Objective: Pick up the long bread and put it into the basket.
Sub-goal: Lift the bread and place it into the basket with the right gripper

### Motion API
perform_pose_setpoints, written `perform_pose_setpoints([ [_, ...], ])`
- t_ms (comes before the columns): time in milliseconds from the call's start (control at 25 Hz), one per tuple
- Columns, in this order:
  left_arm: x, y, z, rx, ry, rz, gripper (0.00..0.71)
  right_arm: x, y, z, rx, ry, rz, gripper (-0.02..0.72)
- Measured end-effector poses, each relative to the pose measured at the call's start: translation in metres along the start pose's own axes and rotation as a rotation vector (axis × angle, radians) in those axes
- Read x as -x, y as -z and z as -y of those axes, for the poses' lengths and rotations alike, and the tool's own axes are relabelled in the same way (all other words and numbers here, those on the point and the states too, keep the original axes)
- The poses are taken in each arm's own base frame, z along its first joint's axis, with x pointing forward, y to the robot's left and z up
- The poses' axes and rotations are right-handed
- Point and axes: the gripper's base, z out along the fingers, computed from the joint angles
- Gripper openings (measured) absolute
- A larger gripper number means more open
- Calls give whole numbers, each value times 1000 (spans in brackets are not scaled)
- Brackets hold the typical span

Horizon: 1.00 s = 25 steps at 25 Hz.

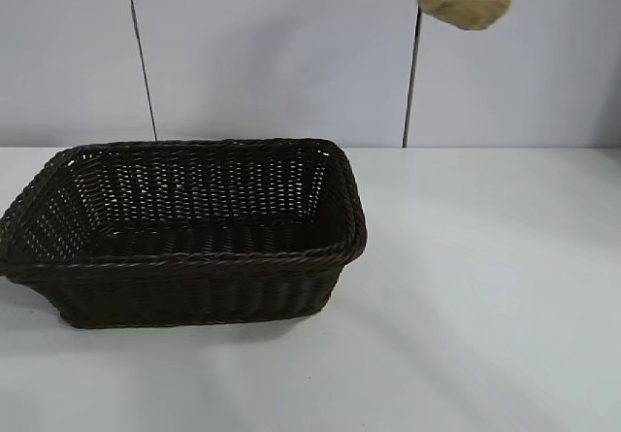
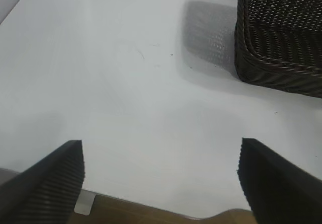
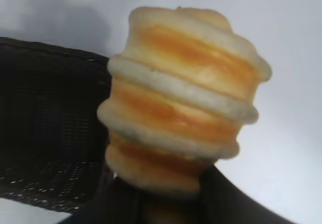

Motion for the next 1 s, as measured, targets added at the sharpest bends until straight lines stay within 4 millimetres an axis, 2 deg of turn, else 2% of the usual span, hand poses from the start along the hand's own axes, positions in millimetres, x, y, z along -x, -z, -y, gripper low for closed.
perform_pose_setpoints([
  [160, 0, 0, 0, 0, 0, 0, 605, -2, -12, -30, 44, 65, -2, 136],
  [320, 0, 0, 0, 0, 0, 0, 605, 0, -21, -33, 45, 71, 17, 136],
  [440, 0, 0, 0, 0, 0, 0, 605, 5, -35, -34, 41, 76, 49, 136],
  [560, 0, 0, 0, 0, 0, 0, 605, 7, -62, -35, 39, 80, 59, 136],
  [840, 0, 0, 0, 0, 0, 0, 605, -10, -154, -37, 20, 64, -49, 136],
  [1000, 0, 0, 0, 0, 0, 0, 605, -13, -173, -38, 19, 57, -43, 136],
])
